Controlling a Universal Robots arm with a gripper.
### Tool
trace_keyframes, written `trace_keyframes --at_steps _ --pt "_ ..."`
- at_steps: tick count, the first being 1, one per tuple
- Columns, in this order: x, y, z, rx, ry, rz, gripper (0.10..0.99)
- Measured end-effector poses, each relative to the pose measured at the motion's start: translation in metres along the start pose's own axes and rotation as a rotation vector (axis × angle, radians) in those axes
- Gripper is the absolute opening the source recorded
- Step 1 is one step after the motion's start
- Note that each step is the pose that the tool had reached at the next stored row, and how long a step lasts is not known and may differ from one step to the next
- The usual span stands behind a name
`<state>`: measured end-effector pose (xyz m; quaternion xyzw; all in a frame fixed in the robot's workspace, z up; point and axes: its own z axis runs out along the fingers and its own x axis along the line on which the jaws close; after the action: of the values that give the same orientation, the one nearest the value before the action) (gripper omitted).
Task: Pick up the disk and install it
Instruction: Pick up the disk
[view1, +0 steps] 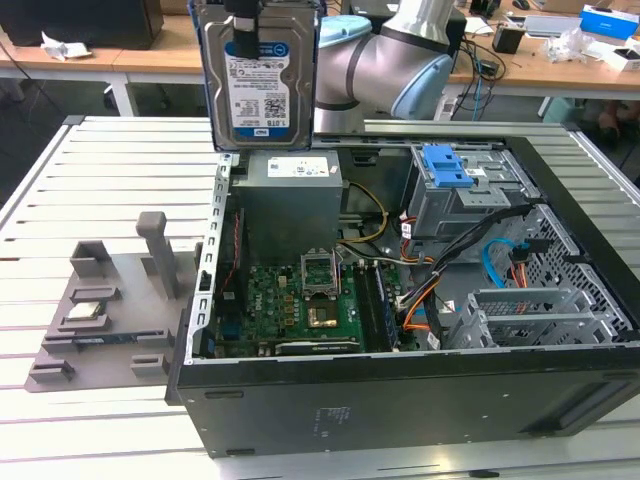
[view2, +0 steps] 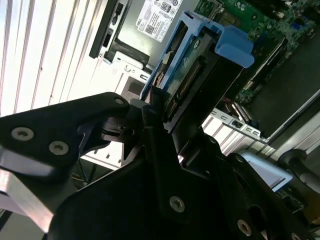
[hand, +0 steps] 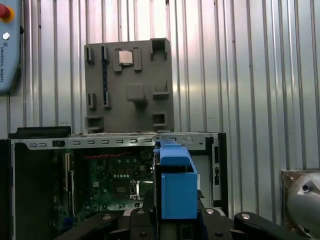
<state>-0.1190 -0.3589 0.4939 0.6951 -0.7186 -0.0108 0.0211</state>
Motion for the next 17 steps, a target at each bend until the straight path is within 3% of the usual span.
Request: trace_keyframes --at_steps 5,11,13,17 --pt "-0.0007 -0.022 -0.001 0.0 0.0 0.0 0.361" --pt "-0.0014 -0.0424 -0.0019 0.0 0.0 0.0 0.361" --pt "-0.0018 -0.053 -0.0024 0.0 0.0001 0.0 0.361" --pt "-0.0022 -0.0653 -0.003 -0.001 0.0001 0.0 0.361"
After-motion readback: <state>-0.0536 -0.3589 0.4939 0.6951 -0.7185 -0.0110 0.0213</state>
